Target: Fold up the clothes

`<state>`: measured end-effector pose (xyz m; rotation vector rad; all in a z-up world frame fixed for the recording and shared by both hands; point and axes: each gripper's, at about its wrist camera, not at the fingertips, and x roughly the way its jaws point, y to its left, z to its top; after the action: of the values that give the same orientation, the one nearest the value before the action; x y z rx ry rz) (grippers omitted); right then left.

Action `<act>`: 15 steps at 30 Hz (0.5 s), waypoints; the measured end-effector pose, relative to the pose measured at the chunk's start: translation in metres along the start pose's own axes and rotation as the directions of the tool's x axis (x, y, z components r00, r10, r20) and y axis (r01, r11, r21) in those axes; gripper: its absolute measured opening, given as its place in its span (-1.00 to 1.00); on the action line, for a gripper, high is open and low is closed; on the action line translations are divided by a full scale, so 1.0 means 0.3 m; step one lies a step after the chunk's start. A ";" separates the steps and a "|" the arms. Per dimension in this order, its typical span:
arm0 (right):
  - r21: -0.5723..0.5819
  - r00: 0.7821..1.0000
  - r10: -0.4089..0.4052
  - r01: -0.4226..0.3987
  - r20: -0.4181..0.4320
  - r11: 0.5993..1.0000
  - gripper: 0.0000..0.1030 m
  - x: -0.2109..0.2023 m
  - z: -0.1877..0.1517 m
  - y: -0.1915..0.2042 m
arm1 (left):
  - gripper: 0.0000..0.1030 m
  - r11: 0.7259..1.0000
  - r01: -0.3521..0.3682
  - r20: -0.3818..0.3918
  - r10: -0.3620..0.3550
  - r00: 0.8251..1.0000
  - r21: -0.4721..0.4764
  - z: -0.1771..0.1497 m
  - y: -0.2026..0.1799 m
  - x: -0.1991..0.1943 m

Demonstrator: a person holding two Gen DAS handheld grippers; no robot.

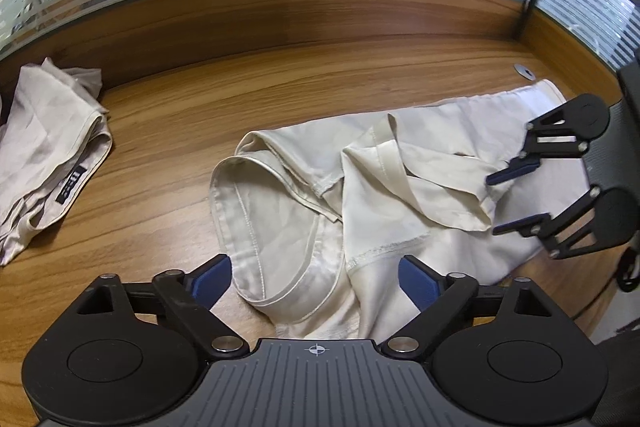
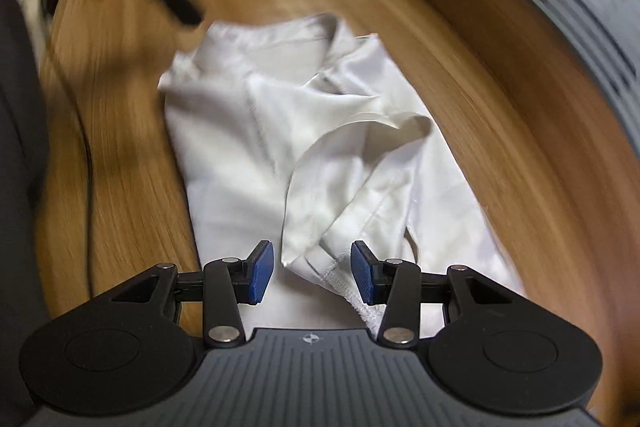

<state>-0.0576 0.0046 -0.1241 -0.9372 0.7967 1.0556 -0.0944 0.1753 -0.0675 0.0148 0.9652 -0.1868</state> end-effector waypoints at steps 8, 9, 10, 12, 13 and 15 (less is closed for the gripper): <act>-0.243 0.995 -0.096 0.086 -0.030 0.966 -0.79 0.043 -0.013 0.051 | 0.90 1.000 0.004 0.012 -0.005 1.000 0.027 -0.001 -0.021 -0.016; -0.243 0.994 -0.101 0.092 -0.028 0.966 -0.90 0.041 -0.012 0.046 | 0.90 1.000 0.005 0.012 -0.005 1.000 0.025 -0.002 -0.022 -0.017; -0.222 0.995 -0.101 0.094 -0.023 0.970 -0.95 0.035 -0.009 0.035 | 0.90 1.000 0.003 0.013 -0.003 1.000 0.024 -0.004 -0.024 -0.018; -0.144 0.994 -0.106 0.105 0.002 0.984 -0.96 0.010 -0.005 -0.005 | 0.90 1.000 -0.001 0.013 0.001 1.000 0.022 -0.003 -0.026 -0.018; -0.099 0.994 -0.110 0.111 0.017 0.989 -0.96 -0.004 -0.003 -0.029 | 0.90 1.000 -0.003 0.013 0.003 1.000 0.021 -0.003 -0.028 -0.018; 0.016 0.992 -0.118 0.117 0.043 0.993 -0.96 -0.022 -0.003 -0.089 | 0.90 1.000 -0.006 0.010 0.005 1.000 0.017 -0.001 -0.027 -0.016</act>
<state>-0.0344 -0.0039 -0.1122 -0.9358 0.7033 0.9641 -0.0987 0.1680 -0.0630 0.0319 0.9531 -0.1897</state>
